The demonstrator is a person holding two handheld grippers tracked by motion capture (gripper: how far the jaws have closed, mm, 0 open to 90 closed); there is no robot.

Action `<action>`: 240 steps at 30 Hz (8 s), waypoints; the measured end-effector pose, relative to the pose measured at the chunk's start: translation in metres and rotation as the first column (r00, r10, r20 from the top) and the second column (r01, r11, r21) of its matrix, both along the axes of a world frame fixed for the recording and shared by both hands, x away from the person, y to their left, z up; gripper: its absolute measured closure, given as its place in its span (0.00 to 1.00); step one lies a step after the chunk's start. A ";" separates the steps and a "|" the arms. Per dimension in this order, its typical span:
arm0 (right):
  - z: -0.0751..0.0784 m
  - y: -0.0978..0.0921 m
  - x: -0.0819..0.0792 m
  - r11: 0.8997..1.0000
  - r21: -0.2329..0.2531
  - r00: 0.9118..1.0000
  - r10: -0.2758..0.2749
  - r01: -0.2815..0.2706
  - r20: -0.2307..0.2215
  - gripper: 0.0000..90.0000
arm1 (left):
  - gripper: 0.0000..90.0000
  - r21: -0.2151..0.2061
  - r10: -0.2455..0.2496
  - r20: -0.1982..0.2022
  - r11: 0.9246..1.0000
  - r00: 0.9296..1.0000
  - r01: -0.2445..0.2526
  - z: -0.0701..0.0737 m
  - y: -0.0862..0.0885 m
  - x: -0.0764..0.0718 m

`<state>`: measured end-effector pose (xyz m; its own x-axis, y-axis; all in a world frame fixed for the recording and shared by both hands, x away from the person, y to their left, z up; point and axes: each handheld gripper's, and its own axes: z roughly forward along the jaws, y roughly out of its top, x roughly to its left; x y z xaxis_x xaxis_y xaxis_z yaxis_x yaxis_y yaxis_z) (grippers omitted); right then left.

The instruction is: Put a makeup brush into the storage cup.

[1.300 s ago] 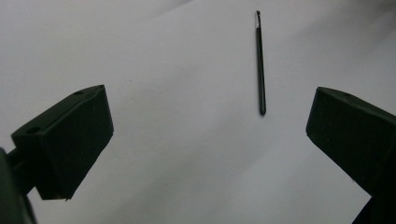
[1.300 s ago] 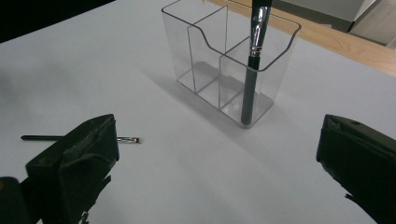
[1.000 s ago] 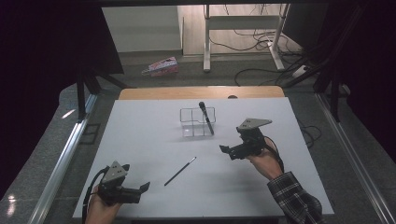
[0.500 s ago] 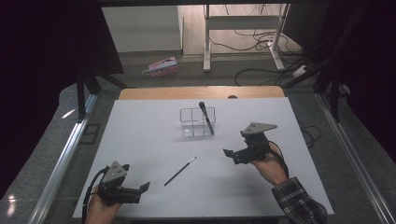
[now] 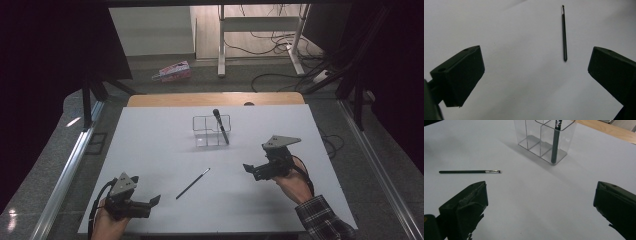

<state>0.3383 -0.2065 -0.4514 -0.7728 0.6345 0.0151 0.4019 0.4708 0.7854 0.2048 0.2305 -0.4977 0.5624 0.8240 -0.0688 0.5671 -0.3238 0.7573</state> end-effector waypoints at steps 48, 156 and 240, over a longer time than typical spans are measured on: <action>0.003 -0.045 -0.041 0.998 -0.001 0.998 -0.059 0.059 0.009 0.00 | 0.01 0.002 0.007 -0.001 1.000 1.000 -0.007 0.001 0.000 0.000; -0.013 -0.079 -0.078 0.989 -0.062 0.991 -0.137 0.137 0.008 0.00 | 0.02 0.115 -0.009 -0.054 0.993 0.999 0.016 0.025 -0.006 0.032; -0.015 -0.080 -0.077 0.991 -0.053 0.993 -0.122 0.121 -0.010 0.00 | 0.03 0.365 -0.165 -0.393 0.875 0.905 0.318 0.028 -0.129 0.118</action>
